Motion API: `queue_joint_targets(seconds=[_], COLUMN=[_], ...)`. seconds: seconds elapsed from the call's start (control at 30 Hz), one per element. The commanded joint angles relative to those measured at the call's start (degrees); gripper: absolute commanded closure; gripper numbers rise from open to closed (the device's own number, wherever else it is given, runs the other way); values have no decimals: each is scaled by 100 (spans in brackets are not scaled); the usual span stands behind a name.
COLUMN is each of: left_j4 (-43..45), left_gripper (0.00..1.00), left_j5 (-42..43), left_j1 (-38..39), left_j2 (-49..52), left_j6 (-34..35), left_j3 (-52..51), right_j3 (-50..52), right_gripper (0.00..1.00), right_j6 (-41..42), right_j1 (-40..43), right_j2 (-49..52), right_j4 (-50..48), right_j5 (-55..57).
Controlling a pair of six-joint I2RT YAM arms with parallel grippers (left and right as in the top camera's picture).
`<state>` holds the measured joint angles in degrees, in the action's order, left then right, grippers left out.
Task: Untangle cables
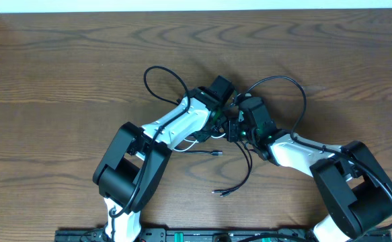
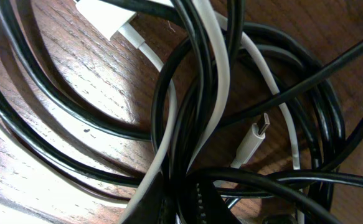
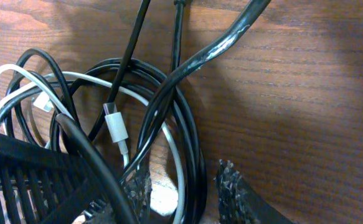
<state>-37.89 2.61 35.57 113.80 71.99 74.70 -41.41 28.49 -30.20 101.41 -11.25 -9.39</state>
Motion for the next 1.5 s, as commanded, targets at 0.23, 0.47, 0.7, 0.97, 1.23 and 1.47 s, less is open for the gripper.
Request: queue_joint_targets(seconds=[0.23,0.47,0.7,0.97,1.23,1.47], left_j4=[13,144,286,535,999,1316], left_gripper=[93,92,92,93,92,93], left_j5=[57,120,142,144,361,1847], left_j1=[-13,-13,-13,-39,-332,-1176], left_j2=[-201,-605,-1001,-1436,-2511,-3239], left_j6=[-1117,-1351,-1613,-2050,-2070,-2022], left_j3=[-105,-101,-101,-101,-101,-101], right_j3=[-20,-20,-20,-20,-20,-20], right_gripper=[66,81,78,99,99,99], right_j6=[1672,2337,2505,2717,2096,1580], right_j1=[-22,-22,144,546,588,590], right_j2=[57,55,55,52,50,46], right_j4=[94,168,-140,-221,212,402], right_j5=[-238,-610,-1102,-2011,-2186,-2142])
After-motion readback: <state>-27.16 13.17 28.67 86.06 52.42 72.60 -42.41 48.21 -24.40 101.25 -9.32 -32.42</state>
